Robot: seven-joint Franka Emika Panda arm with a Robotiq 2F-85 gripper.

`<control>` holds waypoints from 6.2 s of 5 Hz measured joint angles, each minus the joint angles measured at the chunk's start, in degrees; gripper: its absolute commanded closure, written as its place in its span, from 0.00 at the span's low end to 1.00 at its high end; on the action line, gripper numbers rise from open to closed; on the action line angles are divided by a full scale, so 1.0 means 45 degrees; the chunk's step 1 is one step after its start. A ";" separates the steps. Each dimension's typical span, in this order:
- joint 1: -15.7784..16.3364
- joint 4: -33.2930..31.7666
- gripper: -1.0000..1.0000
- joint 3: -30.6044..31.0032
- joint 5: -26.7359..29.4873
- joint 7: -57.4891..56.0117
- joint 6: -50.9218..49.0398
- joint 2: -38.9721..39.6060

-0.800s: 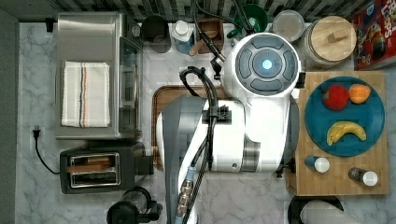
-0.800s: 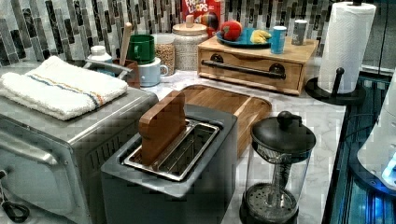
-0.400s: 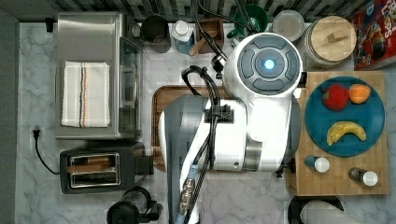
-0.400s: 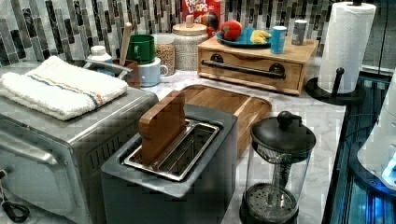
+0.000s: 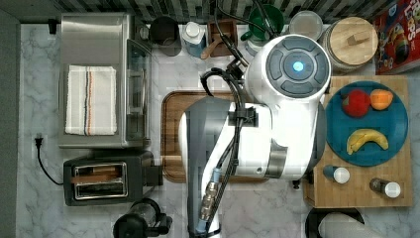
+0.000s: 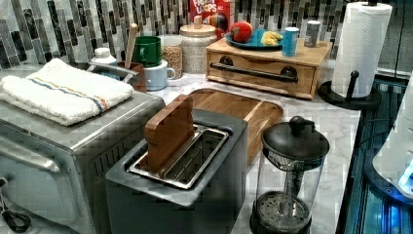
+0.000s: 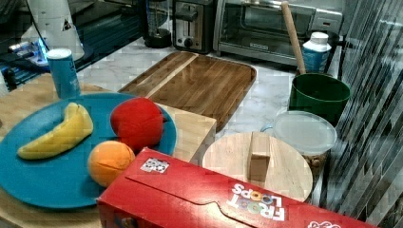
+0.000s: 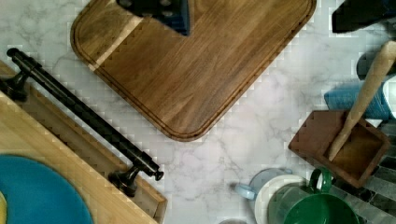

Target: Open the drawer.

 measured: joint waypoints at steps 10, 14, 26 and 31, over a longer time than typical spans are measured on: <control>-0.0256 -0.5844 0.00 -0.2983 -0.1224 -0.9884 0.5878 -0.1105; -0.0307 -0.8107 0.00 -0.3437 -0.0433 -1.0873 0.9534 -0.0215; 0.0491 -0.9624 0.00 -0.2669 0.0672 -0.8411 1.3152 0.2058; 0.3022 -0.9450 0.00 -0.2004 -0.0643 -0.3860 1.0479 0.1457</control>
